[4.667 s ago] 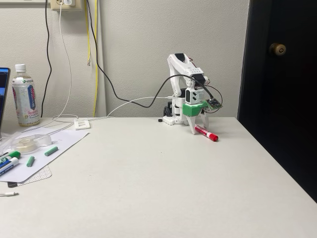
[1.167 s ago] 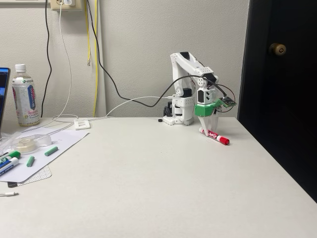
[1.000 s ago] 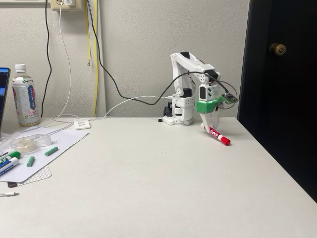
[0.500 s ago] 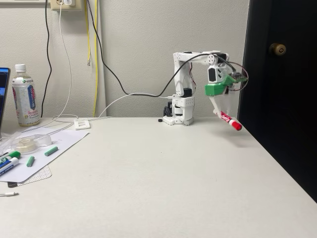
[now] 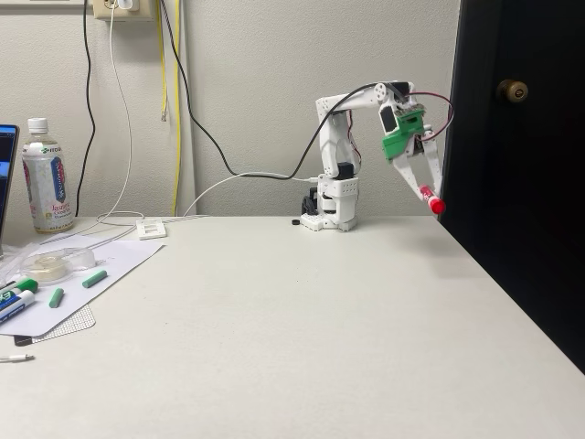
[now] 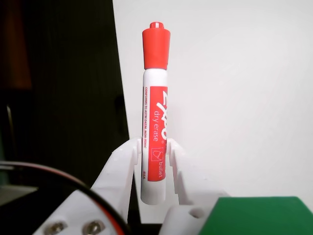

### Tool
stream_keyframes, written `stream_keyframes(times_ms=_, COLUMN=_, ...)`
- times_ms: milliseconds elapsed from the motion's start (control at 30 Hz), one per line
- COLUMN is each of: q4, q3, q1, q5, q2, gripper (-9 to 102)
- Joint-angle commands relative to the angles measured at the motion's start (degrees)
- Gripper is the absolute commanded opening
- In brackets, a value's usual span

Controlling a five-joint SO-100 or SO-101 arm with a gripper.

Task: Pick up the red marker.

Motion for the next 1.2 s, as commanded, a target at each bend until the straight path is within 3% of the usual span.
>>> stream_keyframes(times_ms=0, q4=-2.5, q3=-2.9, q1=0.9, q5=3.9, q2=3.9, gripper=0)
stream_keyframes(times_ms=533, q4=-8.1, q3=-1.7, q1=10.2, q5=21.8, q2=14.2, gripper=0)
stream_keyframes(times_ms=1167, q4=-20.0, q3=23.3, q1=28.0, q5=38.6, q2=39.6, gripper=0)
